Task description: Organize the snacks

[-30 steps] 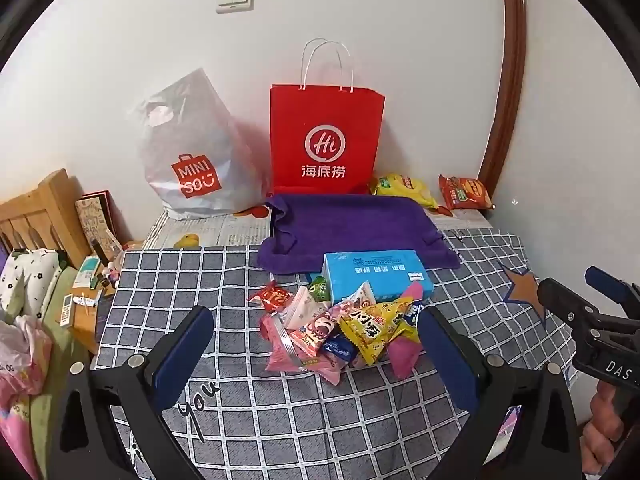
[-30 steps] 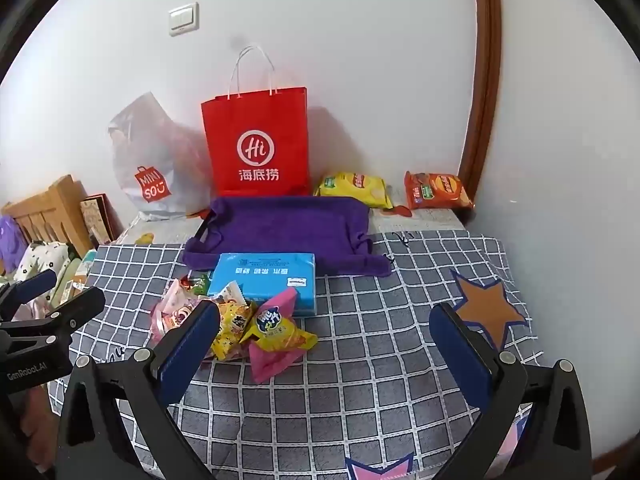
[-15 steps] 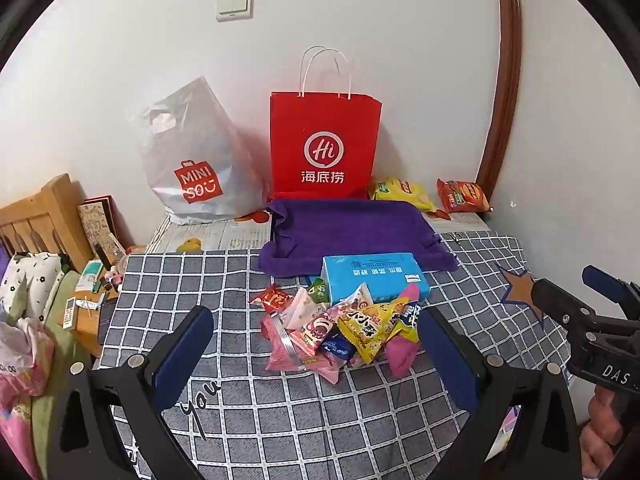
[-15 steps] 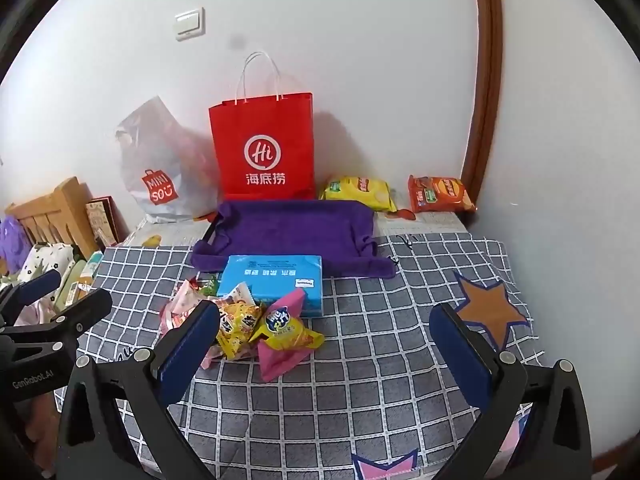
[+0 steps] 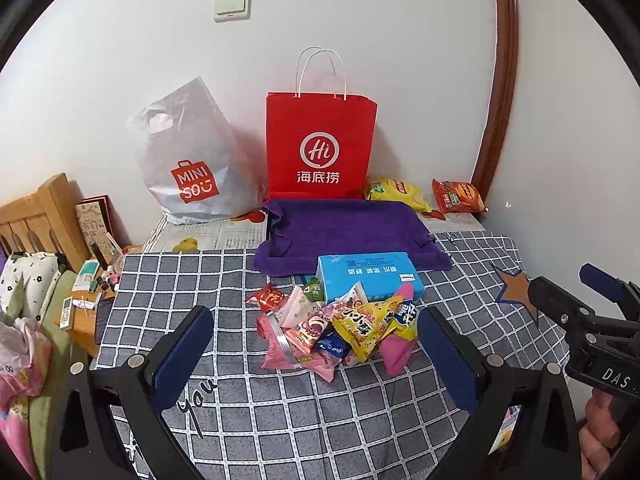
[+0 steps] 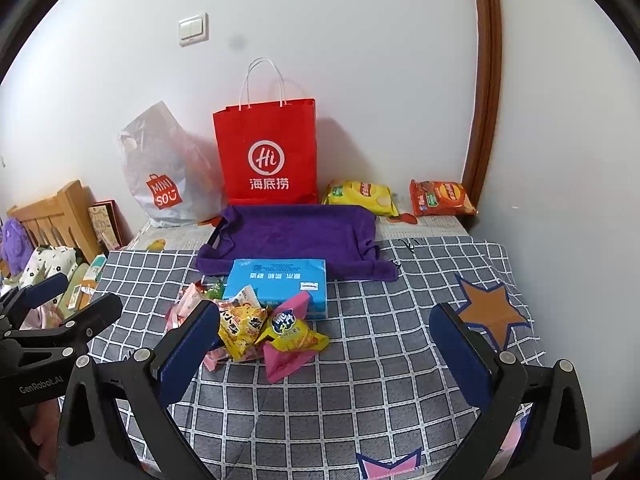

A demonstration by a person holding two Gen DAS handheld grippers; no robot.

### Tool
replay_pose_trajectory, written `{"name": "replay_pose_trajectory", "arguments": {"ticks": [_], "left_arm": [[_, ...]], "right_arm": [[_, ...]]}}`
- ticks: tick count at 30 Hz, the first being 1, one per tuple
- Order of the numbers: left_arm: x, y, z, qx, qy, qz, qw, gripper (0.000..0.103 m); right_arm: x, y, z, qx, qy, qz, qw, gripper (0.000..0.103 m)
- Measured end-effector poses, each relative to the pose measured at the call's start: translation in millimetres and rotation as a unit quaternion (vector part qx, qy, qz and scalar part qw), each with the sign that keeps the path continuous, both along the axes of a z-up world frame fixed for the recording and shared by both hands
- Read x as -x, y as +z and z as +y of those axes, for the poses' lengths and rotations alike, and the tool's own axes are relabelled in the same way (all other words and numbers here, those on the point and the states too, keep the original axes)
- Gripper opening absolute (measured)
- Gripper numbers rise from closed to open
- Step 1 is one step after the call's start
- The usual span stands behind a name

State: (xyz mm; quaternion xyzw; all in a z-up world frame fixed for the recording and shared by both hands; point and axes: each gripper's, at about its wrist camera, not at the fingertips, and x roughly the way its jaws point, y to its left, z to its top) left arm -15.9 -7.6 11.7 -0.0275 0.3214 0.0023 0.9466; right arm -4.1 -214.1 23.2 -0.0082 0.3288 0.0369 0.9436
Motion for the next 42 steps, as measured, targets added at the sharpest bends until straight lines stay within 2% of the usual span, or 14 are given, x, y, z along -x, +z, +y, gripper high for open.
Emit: {"name": "replay_pose_trajectory", "arguments": {"ticks": [42], "left_arm": [[0.3,-0.8,1.2,0.004,0.001,-0.001,1.0000,0.102]], "right_arm": [[3.0,-3.7,10.1,-0.009,0.009,-0.003,1.000,0.103]]}}
